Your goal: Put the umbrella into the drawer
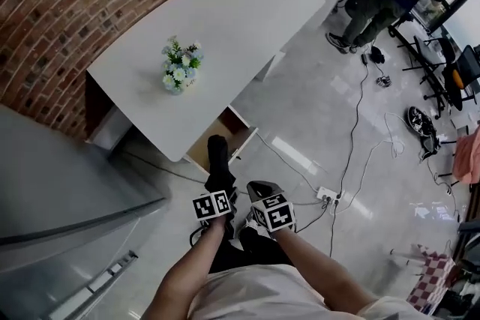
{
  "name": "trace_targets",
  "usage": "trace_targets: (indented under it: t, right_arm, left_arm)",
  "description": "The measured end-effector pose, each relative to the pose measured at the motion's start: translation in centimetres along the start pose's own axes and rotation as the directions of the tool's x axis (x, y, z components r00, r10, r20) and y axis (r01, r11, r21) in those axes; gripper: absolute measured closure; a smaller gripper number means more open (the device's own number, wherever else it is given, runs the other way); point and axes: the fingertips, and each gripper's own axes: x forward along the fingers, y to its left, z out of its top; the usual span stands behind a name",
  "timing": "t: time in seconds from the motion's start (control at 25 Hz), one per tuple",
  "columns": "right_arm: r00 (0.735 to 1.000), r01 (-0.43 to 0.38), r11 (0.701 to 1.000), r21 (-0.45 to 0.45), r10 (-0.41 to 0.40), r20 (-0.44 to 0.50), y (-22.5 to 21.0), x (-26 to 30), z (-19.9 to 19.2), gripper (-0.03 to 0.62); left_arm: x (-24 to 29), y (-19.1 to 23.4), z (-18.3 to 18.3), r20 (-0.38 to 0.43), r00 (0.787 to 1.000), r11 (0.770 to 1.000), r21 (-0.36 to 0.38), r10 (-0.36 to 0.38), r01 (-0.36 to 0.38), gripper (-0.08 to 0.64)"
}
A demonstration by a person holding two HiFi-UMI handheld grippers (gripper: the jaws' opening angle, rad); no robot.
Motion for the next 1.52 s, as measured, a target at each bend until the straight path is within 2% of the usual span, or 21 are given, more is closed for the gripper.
trace_targets:
  t: [0.16, 0.28, 0.48, 0.64, 0.84, 1.16, 1.52]
  right_arm:
    - [0.998, -0.01, 0.999, -0.051, 0.007, -0.057, -2.3, 2.7, -0.4, 0.575]
    - [0.995, -0.031, 0.997, -0.077, 0.024, -0.092, -3.3, 4.3, -0.4, 0.575]
    - [0.991, -0.055, 0.993, -0.106, 0.042, -0.127, -4.3, 6.7, 0.0, 0.575]
    - [0.989, -0.07, 0.987, -0.146, 0.049, -0.143, -5.3, 7.7, 0.2, 0.575]
    - [0.985, -0.075, 0.982, -0.173, 0.046, -0.167, -6.9, 8.3, 0.2, 0.575]
    - [0.984, -0.073, 0.979, -0.192, 0.039, -0.174, -8.5, 9.6, 0.4, 0.575]
    - [0.983, -0.073, 0.977, -0.2, 0.036, -0.18, -9.6, 10.6, -0.2, 0.575]
  left_arm:
    - [2.4, 1.3, 1.6, -0.01, 0.998, 0.998, -0.018, 0.056, -0.056, 0.311]
    - [4.2, 2.3, 2.4, -0.009, 0.995, 0.993, -0.059, 0.1, -0.1, 0.311]
    - [6.8, 4.0, 4.2, 0.022, 0.982, 0.977, -0.107, 0.189, -0.186, 0.311]
    - [8.3, 4.9, 5.7, 0.025, 0.968, 0.962, -0.119, 0.25, -0.246, 0.311]
    - [9.9, 5.0, 7.3, 0.037, 0.961, 0.951, -0.154, 0.275, -0.267, 0.311]
    - [11.9, 6.3, 8.8, 0.023, 0.943, 0.933, -0.152, 0.332, -0.325, 0.31]
    - [13.8, 7.3, 10.2, 0.021, 0.936, 0.925, -0.161, 0.352, -0.344, 0.308]
